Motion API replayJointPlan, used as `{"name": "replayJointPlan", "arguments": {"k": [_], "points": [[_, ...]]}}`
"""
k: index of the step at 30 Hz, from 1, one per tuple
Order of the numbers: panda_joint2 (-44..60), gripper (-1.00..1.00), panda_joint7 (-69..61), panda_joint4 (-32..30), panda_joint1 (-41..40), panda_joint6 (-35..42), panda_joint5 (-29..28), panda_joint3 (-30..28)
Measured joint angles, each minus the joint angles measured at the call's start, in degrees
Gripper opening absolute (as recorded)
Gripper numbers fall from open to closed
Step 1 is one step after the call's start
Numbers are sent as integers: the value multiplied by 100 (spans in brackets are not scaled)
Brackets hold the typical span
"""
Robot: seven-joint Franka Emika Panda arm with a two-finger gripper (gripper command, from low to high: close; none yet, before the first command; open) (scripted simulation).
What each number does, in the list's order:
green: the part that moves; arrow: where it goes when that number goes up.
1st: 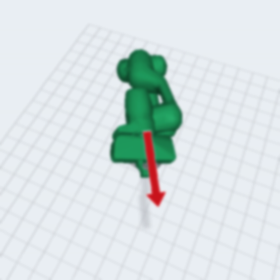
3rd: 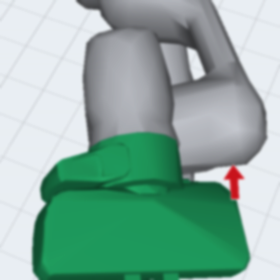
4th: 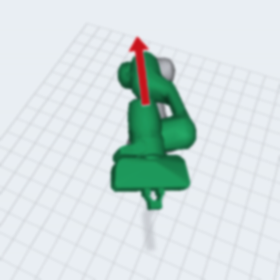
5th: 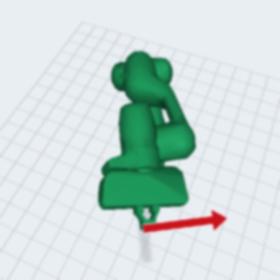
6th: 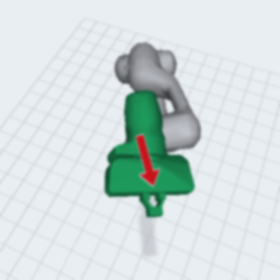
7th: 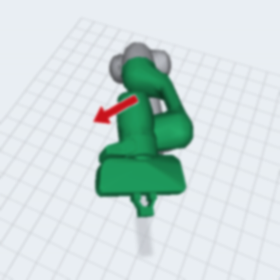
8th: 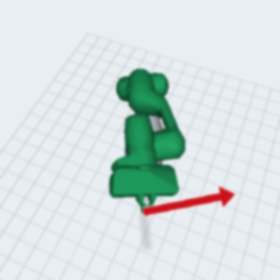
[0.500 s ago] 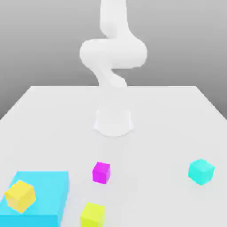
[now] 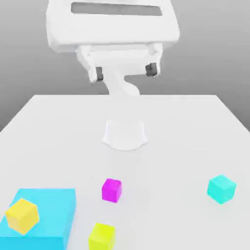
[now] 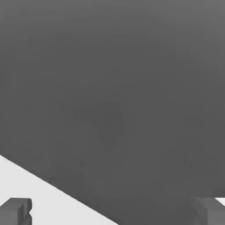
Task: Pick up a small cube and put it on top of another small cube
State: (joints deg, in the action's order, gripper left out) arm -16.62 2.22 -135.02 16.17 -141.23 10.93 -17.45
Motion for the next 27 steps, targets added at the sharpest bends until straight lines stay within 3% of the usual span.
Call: {"name": "replayJointPlan", "arguments": {"k": [12, 21, 26, 27], "points": [[1980, 0, -2973, -221, 200, -645, 765, -296], [3216, 0, -4498, -445, -40, -1290, 347, -248], [4129, 0, -5020, -272, -458, -1965, 788, 255], [4282, -100, -5107, -236, -528, -2073, 899, 348]]}}
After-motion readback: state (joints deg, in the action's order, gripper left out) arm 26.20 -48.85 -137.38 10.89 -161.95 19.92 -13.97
